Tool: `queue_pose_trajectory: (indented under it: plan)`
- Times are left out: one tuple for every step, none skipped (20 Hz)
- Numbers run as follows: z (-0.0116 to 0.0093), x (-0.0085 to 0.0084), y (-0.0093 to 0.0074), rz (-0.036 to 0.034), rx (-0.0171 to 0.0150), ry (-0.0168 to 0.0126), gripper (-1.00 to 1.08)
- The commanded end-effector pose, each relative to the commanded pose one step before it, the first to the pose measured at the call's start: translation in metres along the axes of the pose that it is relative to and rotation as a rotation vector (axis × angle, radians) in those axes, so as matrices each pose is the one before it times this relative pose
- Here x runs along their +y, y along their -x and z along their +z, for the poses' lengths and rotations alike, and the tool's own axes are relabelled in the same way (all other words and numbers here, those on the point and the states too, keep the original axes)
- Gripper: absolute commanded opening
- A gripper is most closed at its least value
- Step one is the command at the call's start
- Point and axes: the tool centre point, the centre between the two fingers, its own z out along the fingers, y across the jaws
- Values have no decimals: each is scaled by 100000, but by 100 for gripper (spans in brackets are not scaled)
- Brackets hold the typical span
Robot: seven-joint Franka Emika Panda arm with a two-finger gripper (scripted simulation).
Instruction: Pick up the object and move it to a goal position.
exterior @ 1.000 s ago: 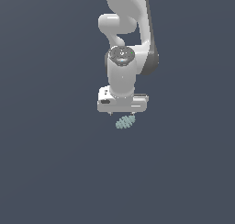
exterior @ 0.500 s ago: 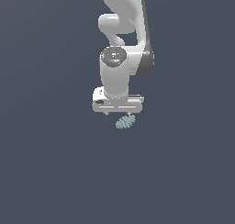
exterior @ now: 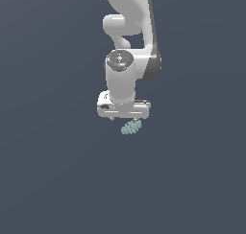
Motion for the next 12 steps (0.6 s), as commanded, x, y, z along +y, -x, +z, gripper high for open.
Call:
queue_pose_trajectory:
  plan:
    - [321,-187,118,2206,123,118,100]
    - [156,-83,59,1141,77,59,100]
    - [171,-89,67,1258,85,63,100]
    - [184,-94,74,1365,94,68,100]
    - [198,-101,83,1476,104,73,100]
    - [213,-108,93,1585,114,78,100]
    - [226,-112,103,1698,124,82,100]
    - [240,-116,114,1813,135,86,100]
    - [254,-120,125,1928,146,90,100]
    - [267,-123,137,2044,158,93,100]
    - [280,-125,150,2159,171,96,100]
    - [292,-125,163,2264,183,98,100]
